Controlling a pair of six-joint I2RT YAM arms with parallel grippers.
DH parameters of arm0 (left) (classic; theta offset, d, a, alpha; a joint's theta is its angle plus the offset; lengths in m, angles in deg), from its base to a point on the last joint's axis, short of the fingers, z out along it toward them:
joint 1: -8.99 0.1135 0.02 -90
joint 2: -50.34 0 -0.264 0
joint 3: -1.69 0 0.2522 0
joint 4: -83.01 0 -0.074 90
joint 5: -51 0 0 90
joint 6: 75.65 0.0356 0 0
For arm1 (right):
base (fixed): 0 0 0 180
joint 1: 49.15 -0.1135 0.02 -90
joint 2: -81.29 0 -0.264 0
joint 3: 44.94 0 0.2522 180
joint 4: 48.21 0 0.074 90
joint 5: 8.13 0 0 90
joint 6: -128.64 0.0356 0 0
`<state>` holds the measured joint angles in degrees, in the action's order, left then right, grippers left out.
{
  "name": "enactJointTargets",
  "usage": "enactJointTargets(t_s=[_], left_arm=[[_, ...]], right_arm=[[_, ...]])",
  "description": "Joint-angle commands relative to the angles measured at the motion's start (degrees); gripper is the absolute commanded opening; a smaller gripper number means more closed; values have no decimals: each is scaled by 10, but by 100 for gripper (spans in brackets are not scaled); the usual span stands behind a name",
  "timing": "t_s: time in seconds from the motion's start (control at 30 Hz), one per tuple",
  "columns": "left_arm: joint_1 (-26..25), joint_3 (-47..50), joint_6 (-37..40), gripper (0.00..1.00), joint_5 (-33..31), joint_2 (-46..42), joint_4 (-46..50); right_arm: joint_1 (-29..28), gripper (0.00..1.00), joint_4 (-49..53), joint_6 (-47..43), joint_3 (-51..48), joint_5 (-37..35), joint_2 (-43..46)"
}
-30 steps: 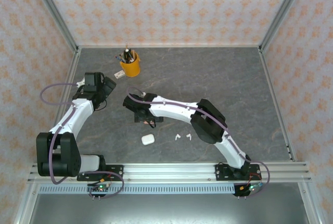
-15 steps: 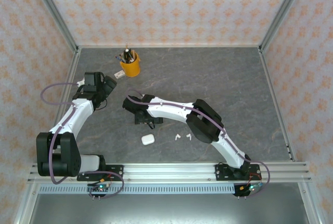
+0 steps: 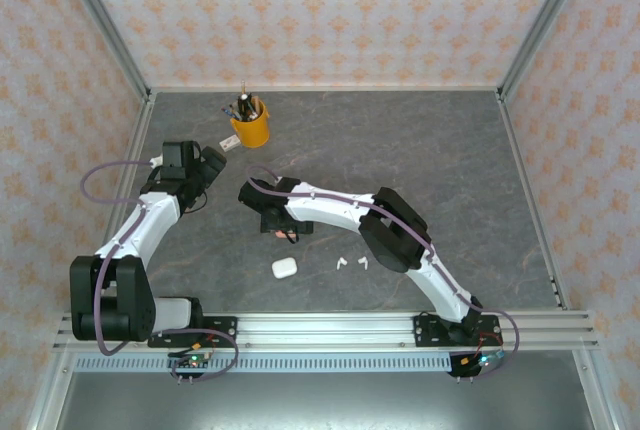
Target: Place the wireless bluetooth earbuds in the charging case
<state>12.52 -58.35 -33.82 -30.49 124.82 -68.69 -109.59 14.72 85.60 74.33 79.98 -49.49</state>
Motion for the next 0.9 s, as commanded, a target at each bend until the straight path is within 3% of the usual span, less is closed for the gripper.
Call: enactJointTargets(t_s=[0.0, 0.53, 0.87], left_arm=[[7, 7, -2, 100, 4, -16, -14], [7, 20, -14, 100, 2, -43, -15], [7, 19, -38, 100, -43, -82, 24]], right_arm=[[-1, 81, -3, 16, -11, -2, -1], [-13, 77, 1, 31, -17, -10, -3], [-18, 73, 1, 36, -23, -10, -3]])
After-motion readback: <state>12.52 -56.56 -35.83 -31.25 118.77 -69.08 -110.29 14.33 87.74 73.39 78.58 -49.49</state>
